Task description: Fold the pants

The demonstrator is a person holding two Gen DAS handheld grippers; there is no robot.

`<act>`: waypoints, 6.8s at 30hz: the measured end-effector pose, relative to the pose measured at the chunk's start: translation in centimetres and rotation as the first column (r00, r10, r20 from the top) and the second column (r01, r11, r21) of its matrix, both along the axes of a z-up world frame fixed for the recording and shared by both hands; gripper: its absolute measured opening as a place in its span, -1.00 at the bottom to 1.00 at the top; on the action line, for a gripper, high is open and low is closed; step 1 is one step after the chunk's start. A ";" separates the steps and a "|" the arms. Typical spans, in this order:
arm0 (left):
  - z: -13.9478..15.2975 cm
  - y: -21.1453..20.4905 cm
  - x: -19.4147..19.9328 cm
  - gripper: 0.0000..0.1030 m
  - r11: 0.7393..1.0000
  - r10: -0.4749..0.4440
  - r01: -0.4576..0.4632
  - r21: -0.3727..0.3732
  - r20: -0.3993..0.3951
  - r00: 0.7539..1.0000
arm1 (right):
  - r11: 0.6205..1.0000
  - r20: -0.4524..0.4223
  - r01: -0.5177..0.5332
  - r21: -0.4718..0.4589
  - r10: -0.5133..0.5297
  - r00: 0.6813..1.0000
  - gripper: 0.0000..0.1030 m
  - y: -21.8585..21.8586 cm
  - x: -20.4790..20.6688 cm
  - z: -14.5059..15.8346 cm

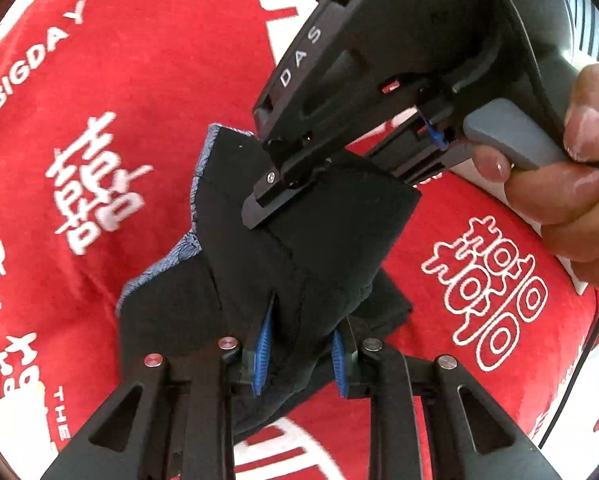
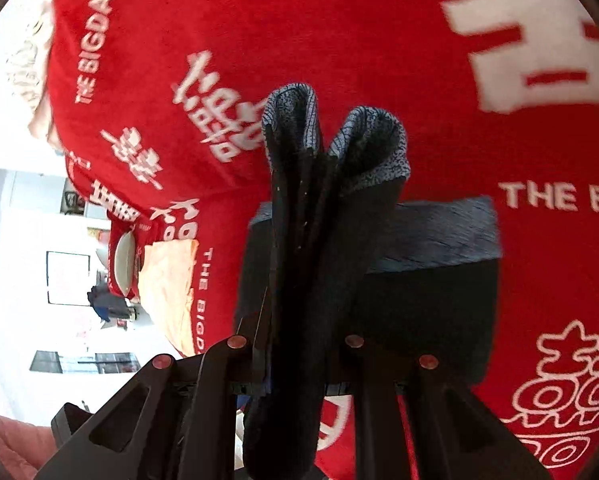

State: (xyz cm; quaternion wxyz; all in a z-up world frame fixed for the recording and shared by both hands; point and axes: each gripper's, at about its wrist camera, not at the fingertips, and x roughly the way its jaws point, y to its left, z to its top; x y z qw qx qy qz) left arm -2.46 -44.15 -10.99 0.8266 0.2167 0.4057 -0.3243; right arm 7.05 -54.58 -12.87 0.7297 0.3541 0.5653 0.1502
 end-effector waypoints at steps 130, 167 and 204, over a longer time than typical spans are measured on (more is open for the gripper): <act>-9.6 17.7 15.6 0.79 0.905 0.422 -0.395 0.157 -0.449 0.787 | 0.937 -0.142 0.158 -0.310 -0.210 0.967 0.41 -3.4 -12.2 -7.7; -14.3 14.7 18.5 0.49 0.953 0.108 -0.280 -0.113 -0.740 0.664 | 0.978 -0.107 0.066 0.196 -0.045 0.993 0.12 -8.0 -5.2 -14.3; -11.0 21.7 7.0 0.54 0.938 0.199 -0.339 -0.076 -0.680 0.705 | 0.971 -0.171 0.151 0.184 -0.120 0.978 -0.12 -0.3 -17.1 -11.9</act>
